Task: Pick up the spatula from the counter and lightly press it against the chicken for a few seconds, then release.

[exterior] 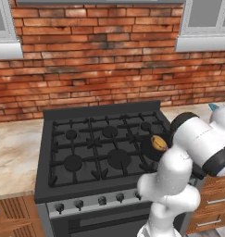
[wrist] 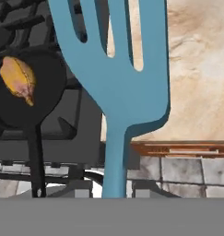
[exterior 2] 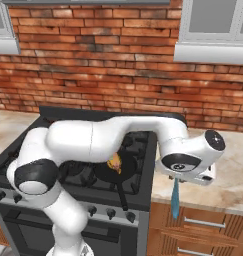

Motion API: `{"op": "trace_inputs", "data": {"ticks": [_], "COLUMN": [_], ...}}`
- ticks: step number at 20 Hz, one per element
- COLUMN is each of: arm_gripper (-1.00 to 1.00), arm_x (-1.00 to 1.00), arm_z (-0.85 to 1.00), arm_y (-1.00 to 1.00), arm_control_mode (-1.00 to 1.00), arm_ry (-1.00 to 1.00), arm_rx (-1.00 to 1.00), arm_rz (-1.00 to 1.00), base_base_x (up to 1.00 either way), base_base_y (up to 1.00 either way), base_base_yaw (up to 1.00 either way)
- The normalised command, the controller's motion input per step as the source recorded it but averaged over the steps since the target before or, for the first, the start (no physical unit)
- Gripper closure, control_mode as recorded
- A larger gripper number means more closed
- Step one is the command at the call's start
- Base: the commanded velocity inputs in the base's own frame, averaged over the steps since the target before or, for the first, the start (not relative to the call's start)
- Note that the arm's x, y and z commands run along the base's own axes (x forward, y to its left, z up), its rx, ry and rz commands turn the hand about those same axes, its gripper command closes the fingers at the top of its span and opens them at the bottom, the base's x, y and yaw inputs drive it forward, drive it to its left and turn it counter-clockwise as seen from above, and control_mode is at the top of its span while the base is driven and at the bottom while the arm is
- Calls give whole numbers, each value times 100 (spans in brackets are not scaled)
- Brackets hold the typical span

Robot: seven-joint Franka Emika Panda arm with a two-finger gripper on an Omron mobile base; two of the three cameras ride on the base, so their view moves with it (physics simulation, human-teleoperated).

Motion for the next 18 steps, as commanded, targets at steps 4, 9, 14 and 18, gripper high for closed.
{"op": "trace_inputs", "data": {"ticks": [4,9,14,18], "arm_gripper": [100,100,100,100], "arm_x": [-50,-41,-22,-4], "arm_z": [50,45,37,43], "arm_y": [82,75,69,50], "arm_control_mode": [-100,-100,-100,-100], "arm_ry": [-8,-8,-2,2], "arm_rx": [-20,-19,-20,-19], "arm_rz": [17,16,12,11], "base_base_x": [0,0,0,0], "base_base_y": [0,0,0,0], "base_base_yaw": [0,0,0,0]}}
